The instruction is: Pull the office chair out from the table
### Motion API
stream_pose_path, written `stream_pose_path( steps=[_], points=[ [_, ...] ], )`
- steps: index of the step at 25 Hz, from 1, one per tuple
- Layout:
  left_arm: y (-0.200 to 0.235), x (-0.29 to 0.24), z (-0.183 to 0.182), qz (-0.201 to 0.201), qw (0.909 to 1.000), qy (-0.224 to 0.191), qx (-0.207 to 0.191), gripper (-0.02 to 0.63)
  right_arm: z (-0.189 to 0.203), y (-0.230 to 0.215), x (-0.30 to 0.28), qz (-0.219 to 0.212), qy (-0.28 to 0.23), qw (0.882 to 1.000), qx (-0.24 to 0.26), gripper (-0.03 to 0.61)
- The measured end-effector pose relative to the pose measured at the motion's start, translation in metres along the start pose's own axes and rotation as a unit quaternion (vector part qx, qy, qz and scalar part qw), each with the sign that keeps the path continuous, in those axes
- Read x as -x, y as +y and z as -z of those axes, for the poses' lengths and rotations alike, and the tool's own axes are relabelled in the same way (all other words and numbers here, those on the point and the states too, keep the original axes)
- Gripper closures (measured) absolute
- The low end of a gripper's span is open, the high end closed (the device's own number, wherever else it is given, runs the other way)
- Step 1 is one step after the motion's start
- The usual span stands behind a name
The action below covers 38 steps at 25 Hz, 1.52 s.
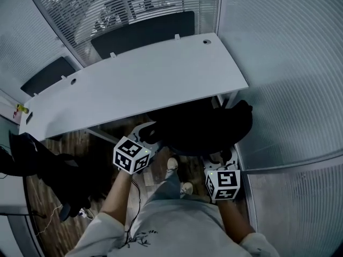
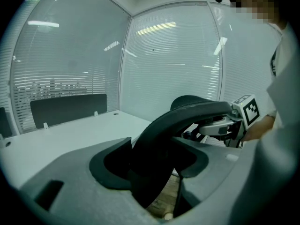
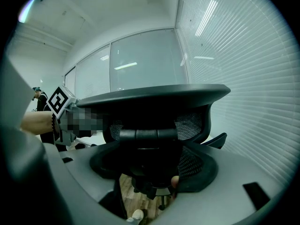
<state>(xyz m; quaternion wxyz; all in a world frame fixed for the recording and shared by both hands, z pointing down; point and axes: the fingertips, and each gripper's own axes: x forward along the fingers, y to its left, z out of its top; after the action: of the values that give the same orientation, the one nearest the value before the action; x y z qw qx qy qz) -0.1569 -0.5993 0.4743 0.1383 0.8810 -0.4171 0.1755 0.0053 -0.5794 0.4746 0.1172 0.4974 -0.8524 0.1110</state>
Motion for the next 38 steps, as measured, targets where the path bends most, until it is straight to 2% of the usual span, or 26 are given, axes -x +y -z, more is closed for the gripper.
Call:
stream_pose_path(
  steps=[4,18,38],
  points=[
    [-0.005,0.005,0.004,-0.004,0.9999,0.007,-0.012,0.365,0.004,0.004,0.006,-0.002,-0.003,1.0,0.003,0.298],
    [-0.022,0.016,0.015,0.007,0.9999,0.004,-0.009,0.368,0.013,0.01,0.026,-0.004,-0.001,1.0,0.002,0.298],
    [-0.061,0.065,0.041,0.028,0.9996,0.006,0.0,0.37,0.029,0.048,0.086,0.022,0.002,1.0,-0.008,0.298]
  ],
)
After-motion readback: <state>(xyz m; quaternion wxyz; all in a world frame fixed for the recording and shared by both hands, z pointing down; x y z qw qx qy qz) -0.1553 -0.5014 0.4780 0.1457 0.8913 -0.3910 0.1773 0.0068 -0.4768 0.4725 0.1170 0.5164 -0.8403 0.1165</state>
